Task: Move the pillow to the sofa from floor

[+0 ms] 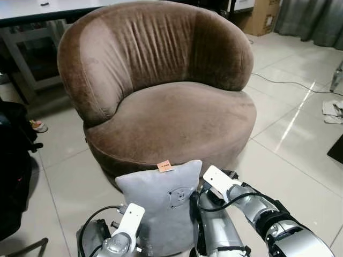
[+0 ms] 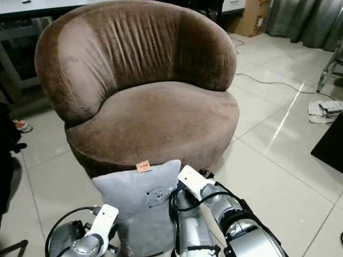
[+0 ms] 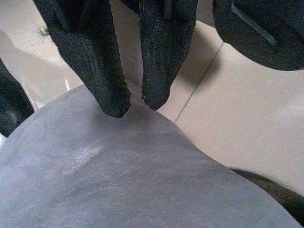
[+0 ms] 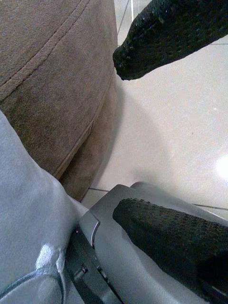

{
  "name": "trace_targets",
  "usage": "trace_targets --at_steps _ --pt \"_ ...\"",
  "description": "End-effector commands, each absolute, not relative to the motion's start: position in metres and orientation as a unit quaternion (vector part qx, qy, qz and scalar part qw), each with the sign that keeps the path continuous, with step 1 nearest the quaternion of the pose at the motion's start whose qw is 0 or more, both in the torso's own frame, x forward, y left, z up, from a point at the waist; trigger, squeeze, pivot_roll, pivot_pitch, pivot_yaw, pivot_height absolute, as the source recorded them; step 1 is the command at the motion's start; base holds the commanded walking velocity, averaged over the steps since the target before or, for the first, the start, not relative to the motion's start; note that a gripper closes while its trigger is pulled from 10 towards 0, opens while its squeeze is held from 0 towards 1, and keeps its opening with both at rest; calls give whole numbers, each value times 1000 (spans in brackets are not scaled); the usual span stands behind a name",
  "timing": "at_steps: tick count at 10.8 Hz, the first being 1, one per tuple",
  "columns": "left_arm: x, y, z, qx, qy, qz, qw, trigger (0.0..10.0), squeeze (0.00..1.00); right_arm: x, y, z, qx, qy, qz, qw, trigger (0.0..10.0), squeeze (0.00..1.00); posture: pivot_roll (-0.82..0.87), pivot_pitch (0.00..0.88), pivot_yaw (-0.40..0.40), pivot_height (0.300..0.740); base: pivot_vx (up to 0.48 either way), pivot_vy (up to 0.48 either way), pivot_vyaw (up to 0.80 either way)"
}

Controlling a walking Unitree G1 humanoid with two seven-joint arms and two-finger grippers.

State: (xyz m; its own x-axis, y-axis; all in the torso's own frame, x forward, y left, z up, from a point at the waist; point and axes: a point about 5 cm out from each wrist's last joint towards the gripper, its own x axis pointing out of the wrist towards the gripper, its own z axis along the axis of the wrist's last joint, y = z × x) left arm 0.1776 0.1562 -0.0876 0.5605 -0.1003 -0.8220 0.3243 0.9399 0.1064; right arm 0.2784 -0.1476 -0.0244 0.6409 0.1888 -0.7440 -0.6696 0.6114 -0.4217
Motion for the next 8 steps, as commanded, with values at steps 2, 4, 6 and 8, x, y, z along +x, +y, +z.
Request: trace_targets --at_steps 2,4,6,8 --pt "125 178 -108 118 545 -93 825 10000 0 242 -161 -53 -357 419 274 789 10000 0 -134 0 -7 381 0 0 0" --pt "124 178 -109 116 546 -91 825 10000 0 242 -162 -53 -357 420 275 788 10000 0 -135 0 -10 381 0 0 0" --pt "124 178 -109 114 546 -91 825 10000 0 242 -162 -53 -358 423 277 785 10000 0 -135 0 -10 381 0 0 0" --pt "123 178 -109 91 547 -67 830 10000 0 242 -163 -53 -357 424 276 785 10000 0 -136 0 -11 381 0 0 0"
